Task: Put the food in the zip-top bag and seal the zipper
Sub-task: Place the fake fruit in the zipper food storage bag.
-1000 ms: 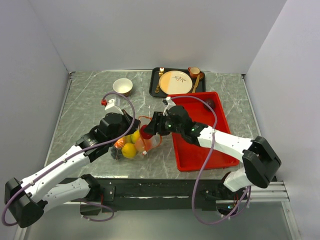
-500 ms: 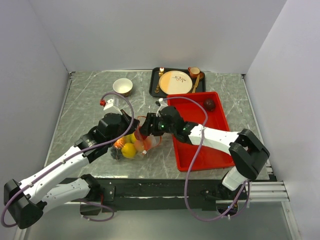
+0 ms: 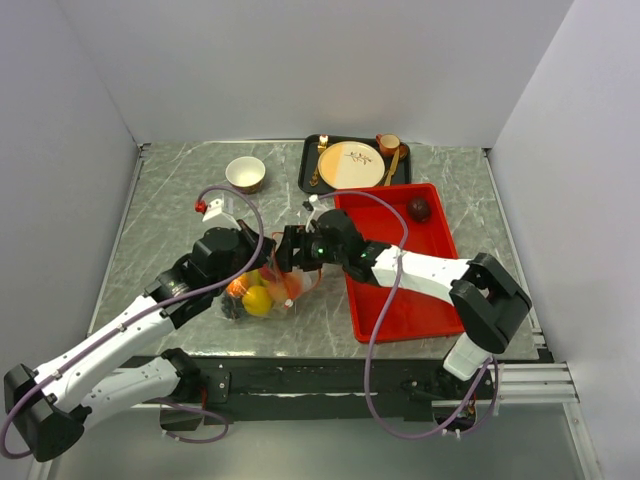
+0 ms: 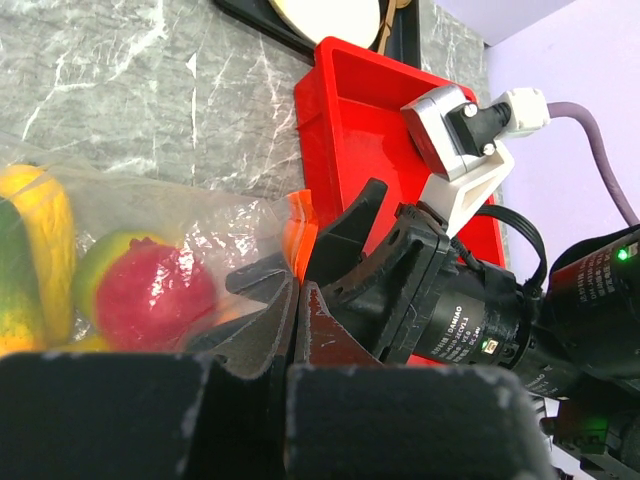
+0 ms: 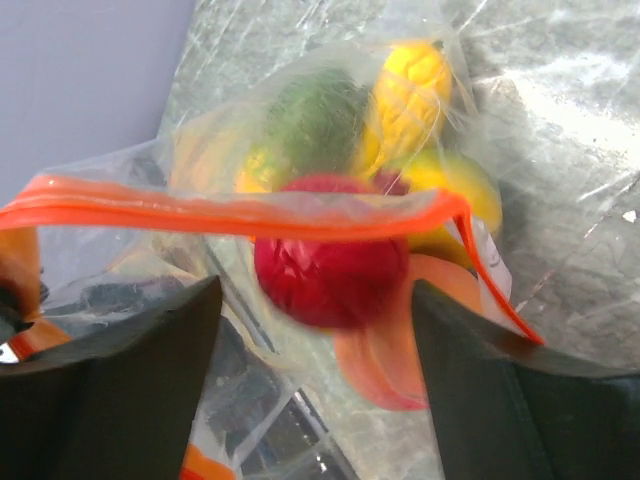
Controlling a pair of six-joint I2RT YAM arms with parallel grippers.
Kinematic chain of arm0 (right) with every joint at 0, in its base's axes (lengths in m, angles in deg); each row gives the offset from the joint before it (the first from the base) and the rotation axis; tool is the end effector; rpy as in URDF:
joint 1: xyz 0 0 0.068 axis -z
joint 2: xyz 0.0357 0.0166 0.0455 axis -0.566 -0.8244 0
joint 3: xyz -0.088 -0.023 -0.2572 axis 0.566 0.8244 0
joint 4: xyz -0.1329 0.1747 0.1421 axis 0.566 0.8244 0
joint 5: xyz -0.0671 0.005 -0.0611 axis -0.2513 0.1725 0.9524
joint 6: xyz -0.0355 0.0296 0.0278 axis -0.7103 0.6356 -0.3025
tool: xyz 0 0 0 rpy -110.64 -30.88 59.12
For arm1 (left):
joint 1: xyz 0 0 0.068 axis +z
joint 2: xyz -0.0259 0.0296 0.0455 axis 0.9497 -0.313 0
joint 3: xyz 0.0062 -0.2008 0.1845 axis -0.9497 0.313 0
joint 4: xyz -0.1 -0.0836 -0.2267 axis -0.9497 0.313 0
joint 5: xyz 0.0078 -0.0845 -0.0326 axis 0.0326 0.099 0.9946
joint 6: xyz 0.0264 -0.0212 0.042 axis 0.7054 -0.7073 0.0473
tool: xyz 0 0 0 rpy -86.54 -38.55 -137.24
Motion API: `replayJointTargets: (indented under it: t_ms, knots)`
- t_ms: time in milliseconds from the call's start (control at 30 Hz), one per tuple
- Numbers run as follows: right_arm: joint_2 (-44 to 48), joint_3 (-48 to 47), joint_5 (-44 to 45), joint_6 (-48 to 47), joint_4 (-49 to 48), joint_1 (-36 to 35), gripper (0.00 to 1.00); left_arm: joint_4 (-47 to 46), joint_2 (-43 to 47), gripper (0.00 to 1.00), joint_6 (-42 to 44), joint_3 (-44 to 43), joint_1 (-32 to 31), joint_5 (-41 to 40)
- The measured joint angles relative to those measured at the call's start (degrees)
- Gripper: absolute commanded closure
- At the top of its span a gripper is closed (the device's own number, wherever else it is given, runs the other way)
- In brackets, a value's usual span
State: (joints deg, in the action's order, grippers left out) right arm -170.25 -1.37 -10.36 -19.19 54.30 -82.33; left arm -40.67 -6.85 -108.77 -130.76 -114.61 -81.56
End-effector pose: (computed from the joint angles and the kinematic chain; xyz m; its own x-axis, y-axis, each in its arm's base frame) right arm 0.2367 0.2775 0.2314 -0.7959 0.0436 -0.6039 -0.4890 0.5418 0.6836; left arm 0.1579 -0.1309 0.3145 -0.5020 -0.5539 -0.6642 0.0523 0.7471 -0.6626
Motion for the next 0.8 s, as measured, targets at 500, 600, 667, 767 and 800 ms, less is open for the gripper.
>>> replayJointTargets:
  t_ms: [500, 600, 667, 767, 800]
  knots:
    - [3.6, 2.3, -1.1, 0.4, 0.1, 2.3, 0.07, 0.5, 0.6, 0.99, -0.2, 0.0, 0.0, -0.5]
    - [5.9, 2.4, -0.4, 0.3, 1.3, 3.1, 0.07, 0.4, 0.8, 0.99, -0.2, 0.0, 0.0, -0.4]
    - [7.3, 2.4, 0.5, 0.2, 2.2, 3.6, 0.07, 0.5, 0.7, 0.99, -0.2, 0.0, 0.0, -0.4]
    - [10.2, 2.4, 3.5, -0.3, 4.9, 4.1, 0.07, 0.5, 0.7, 0.99, -0.2, 0.0, 0.0, -0.4]
    - [11.4, 2.4, 4.6, -0.6, 6.3, 4.2, 0.06, 0.5, 0.7, 0.99, -0.2, 0.0, 0.0, -0.4]
